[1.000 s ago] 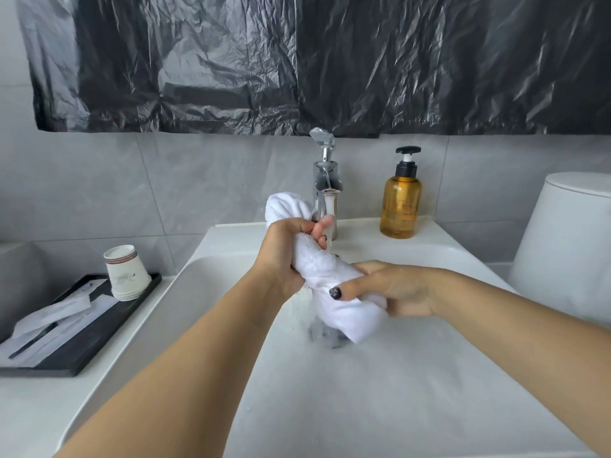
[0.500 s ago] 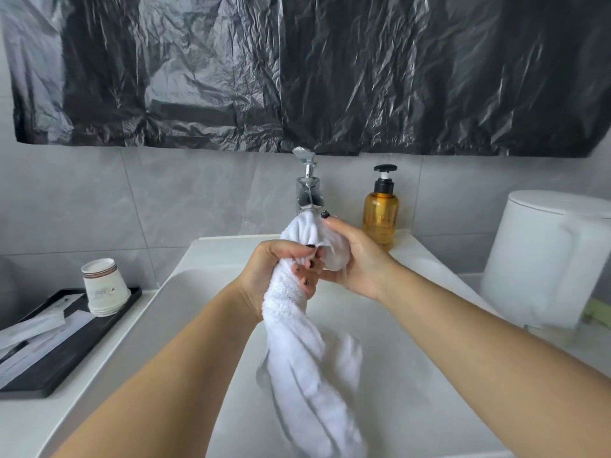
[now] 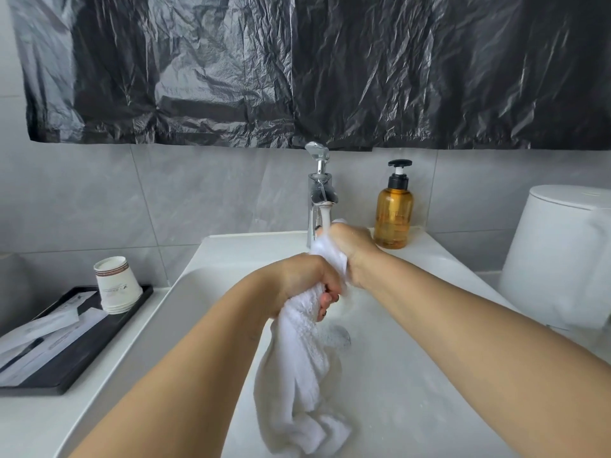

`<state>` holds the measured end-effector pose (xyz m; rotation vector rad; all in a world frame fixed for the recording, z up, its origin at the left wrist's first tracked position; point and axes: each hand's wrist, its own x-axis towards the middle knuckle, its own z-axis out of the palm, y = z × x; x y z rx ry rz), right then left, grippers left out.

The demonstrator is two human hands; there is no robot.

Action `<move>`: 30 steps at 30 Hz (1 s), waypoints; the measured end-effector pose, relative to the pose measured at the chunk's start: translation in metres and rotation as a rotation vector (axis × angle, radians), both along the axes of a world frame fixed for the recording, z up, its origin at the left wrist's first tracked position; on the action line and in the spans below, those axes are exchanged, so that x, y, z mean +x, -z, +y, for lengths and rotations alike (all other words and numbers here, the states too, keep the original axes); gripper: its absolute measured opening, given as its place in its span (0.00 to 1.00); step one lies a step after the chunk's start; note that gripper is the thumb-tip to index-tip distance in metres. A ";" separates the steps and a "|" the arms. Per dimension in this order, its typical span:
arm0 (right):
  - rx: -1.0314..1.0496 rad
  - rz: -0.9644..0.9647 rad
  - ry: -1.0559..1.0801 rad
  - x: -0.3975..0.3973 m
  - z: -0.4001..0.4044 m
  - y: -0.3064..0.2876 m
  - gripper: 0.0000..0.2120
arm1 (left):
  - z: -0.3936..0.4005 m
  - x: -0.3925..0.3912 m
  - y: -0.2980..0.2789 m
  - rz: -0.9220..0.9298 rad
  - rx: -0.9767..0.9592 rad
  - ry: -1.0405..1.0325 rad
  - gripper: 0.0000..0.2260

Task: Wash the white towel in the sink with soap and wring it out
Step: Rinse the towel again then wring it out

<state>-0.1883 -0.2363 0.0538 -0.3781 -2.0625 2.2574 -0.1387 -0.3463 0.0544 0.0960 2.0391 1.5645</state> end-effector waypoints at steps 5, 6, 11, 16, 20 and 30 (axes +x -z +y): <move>0.120 0.007 0.062 0.004 0.001 -0.002 0.04 | -0.003 0.000 -0.001 0.038 -0.031 -0.018 0.03; 0.180 0.024 0.090 0.004 0.002 -0.006 0.05 | -0.004 -0.001 -0.002 0.021 0.023 -0.023 0.02; 0.452 -0.056 -0.103 0.009 0.021 -0.050 0.08 | -0.002 -0.001 -0.006 -0.029 0.253 -0.027 0.03; 0.501 -0.001 -0.126 0.010 0.039 -0.087 0.05 | -0.006 -0.001 -0.011 -0.067 0.362 -0.081 0.07; 0.969 0.564 0.020 0.007 0.020 -0.114 0.23 | -0.017 -0.004 -0.018 -0.105 0.530 -0.239 0.06; 1.226 0.824 -0.303 0.008 -0.014 -0.064 0.17 | -0.048 -0.001 -0.041 0.000 0.587 -0.365 0.08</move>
